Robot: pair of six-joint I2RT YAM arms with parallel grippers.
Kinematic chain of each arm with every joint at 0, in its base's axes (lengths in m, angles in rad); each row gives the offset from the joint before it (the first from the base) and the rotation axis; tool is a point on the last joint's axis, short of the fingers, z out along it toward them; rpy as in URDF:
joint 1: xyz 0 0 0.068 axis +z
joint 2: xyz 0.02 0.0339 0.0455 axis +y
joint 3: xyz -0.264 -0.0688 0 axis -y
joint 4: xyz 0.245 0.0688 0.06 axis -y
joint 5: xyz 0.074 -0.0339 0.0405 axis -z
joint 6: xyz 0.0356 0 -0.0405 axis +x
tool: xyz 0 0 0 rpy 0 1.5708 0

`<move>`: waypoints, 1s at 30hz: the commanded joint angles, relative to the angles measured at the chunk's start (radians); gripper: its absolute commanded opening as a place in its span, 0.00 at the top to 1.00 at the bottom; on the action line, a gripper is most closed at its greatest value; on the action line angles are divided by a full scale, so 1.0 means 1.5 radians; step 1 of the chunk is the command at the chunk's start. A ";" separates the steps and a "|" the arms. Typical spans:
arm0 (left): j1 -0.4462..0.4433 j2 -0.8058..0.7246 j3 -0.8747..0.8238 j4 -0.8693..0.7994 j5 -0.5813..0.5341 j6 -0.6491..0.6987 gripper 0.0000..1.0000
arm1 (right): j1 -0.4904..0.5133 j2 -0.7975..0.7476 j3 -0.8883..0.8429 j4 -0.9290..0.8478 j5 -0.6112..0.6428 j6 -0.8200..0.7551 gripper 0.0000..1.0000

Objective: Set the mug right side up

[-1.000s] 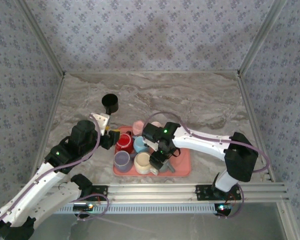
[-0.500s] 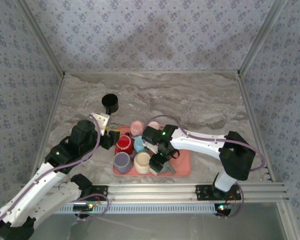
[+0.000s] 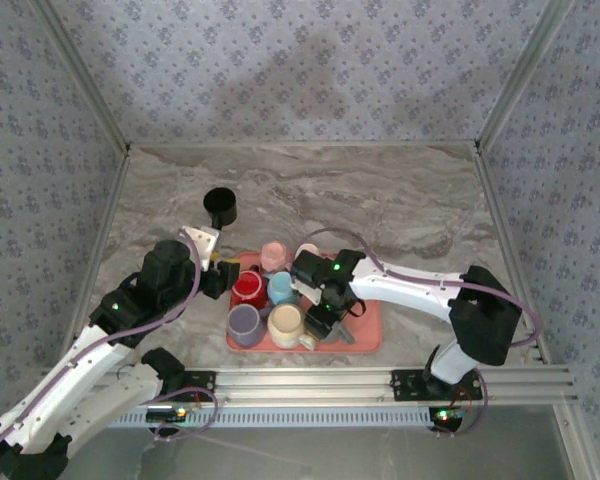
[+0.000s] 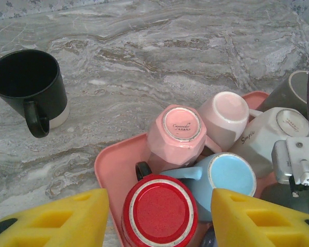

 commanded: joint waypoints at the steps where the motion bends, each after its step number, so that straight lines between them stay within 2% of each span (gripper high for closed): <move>1: -0.003 -0.002 -0.001 0.011 0.001 0.011 0.45 | -0.006 -0.024 -0.006 -0.019 0.014 -0.003 0.41; 9: -0.002 -0.002 -0.001 0.011 -0.001 0.007 0.45 | -0.023 -0.101 -0.001 -0.037 -0.007 0.020 0.47; 14: -0.002 0.006 0.007 0.011 0.020 -0.007 0.45 | -0.055 -0.199 -0.013 -0.029 -0.046 0.055 0.48; 23: -0.003 0.047 0.030 0.033 0.137 -0.061 0.44 | -0.172 -0.381 -0.029 0.071 -0.197 0.167 0.54; 30: -0.003 0.047 0.010 0.132 0.275 -0.146 0.44 | -0.251 -0.452 -0.048 0.270 -0.256 0.306 0.60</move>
